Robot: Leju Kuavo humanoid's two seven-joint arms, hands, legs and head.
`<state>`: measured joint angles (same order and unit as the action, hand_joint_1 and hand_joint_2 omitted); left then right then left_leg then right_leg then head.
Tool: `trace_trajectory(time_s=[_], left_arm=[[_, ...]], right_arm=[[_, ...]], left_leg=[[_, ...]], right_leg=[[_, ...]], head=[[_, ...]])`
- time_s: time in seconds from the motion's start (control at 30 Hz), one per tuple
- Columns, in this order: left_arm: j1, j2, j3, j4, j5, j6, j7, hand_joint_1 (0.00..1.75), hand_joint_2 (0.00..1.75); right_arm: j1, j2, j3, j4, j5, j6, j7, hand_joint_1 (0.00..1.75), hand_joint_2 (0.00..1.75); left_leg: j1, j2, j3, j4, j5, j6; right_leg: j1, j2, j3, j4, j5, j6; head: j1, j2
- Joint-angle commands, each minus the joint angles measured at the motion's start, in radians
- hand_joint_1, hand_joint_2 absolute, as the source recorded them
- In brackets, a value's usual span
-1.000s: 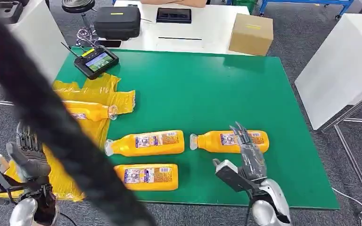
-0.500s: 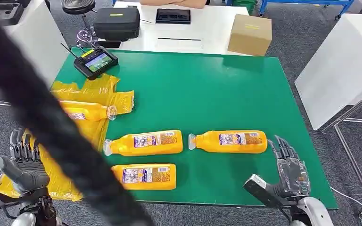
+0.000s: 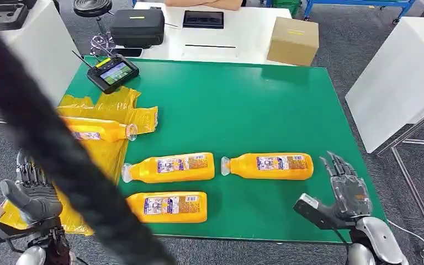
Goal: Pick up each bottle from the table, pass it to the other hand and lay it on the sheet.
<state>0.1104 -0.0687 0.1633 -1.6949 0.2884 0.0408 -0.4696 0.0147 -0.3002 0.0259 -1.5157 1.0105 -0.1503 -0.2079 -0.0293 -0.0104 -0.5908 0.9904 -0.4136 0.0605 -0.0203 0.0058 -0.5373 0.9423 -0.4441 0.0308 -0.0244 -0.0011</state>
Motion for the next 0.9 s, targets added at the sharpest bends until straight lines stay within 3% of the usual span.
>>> trace_trajectory(time_s=[0.03,0.23,0.9], left_arm=[[-0.021,0.003,-0.026,0.027,0.000,-0.001,0.007,0.00,0.00],[-0.053,0.002,-0.034,0.043,0.002,0.005,0.017,0.00,0.00],[-0.032,0.011,-0.061,0.043,0.003,0.008,0.014,0.00,0.00]], right_arm=[[-0.152,-0.020,0.077,0.268,-0.014,0.003,-0.018,0.00,1.75],[-0.278,-0.014,0.136,0.433,-0.039,0.011,-0.035,0.00,1.75],[-0.336,0.025,0.264,0.549,-0.031,0.016,-0.052,0.00,1.75]], left_leg=[[0.001,0.002,0.005,-0.003,0.000,-0.006],[0.001,0.004,0.005,-0.002,0.000,-0.006],[0.001,0.002,0.001,-0.001,0.000,-0.003]], right_leg=[[0.001,0.001,0.005,-0.003,0.000,-0.003],[0.002,0.003,0.005,-0.003,0.001,-0.002],[0.003,0.001,0.003,-0.001,0.001,-0.001]], head=[[0.000,0.000],[0.000,0.000],[0.000,0.000]])
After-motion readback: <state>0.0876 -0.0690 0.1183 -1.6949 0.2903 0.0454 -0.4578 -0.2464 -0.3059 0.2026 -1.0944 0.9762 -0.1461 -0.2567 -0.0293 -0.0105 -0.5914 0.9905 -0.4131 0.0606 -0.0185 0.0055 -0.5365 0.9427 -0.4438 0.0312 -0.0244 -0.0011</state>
